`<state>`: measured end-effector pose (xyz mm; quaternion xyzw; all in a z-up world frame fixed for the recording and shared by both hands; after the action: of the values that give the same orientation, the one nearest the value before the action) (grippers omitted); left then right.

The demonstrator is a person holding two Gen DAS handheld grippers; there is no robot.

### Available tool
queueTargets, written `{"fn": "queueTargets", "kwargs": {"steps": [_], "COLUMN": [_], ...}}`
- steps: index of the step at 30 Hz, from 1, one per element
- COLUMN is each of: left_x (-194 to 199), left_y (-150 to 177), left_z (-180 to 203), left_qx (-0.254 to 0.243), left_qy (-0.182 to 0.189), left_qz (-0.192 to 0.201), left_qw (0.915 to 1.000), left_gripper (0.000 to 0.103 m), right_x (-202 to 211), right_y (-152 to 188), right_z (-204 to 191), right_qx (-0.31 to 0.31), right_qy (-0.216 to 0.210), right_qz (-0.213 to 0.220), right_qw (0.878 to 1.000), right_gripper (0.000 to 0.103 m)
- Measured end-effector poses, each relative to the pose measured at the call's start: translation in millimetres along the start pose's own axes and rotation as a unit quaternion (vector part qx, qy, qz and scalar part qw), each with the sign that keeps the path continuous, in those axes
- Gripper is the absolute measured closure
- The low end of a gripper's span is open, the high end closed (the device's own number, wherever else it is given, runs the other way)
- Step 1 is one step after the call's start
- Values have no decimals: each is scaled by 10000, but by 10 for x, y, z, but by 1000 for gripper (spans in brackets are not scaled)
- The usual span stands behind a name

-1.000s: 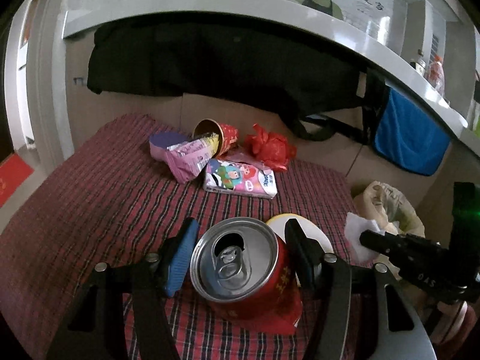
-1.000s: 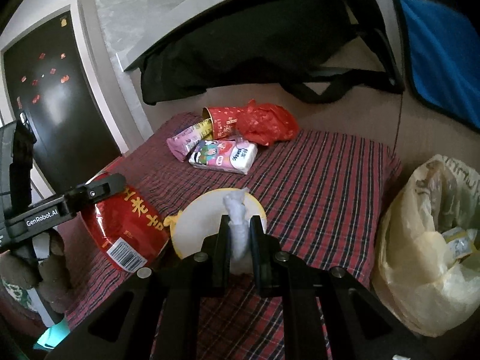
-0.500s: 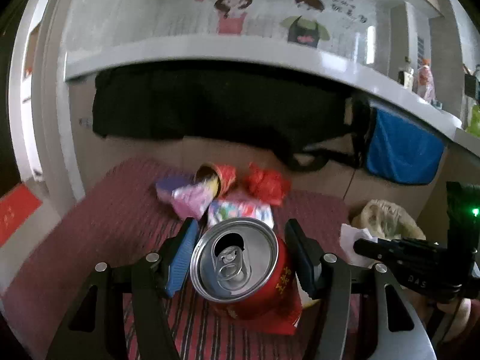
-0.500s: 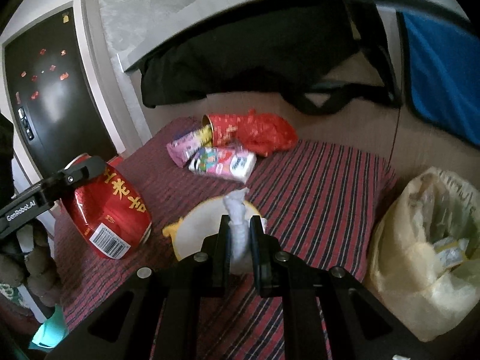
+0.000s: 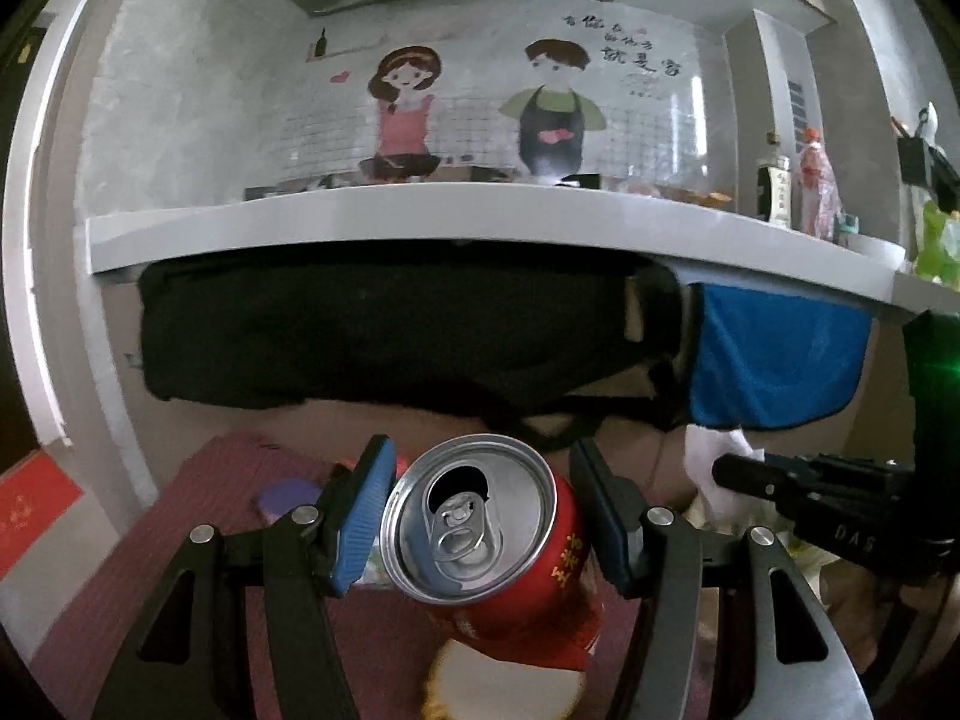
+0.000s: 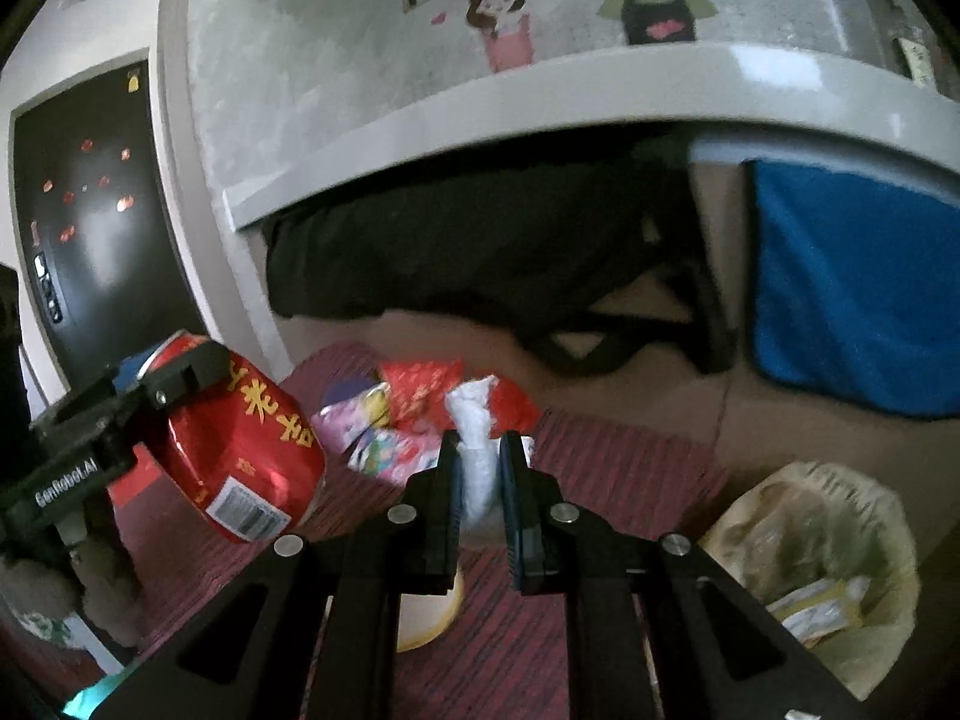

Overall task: Collect trash
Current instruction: 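Carry the can and tissue to the wastebasket and release both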

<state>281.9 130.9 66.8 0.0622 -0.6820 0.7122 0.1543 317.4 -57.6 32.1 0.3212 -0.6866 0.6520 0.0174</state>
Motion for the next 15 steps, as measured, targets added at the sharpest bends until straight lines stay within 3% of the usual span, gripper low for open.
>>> {"fn": "queueTargets", "kwargs": {"steps": [5,15], "left_x": [-223,-547], "left_y": [7,-21], "left_z": [445,1510], "left_qx": [113,-257], "left_qy": [241,891], "left_qz": [-57,-93], "left_qw": [9996,9956], "left_gripper": [43,43], "right_x": [274,752], "right_y": [-83,8], "right_z": [389,1270], "right_qx": [-9,-366], "right_qy": [318,1042], "right_qz": [216,406], "right_qw": [9993,9931], "right_gripper": [90,90]}}
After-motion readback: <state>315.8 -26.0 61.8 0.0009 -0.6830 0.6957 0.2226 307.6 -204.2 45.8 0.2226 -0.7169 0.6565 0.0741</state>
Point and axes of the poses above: each gripper's, at about its wrist camera, not at the fingertips, and x roughly against the way its jaws point, z to its right, y to its underside, the point moved 5 cm from there along -x, roughly the way its jaws point, and after that the axes turned 1 degree about z, right-handed, at the moved point
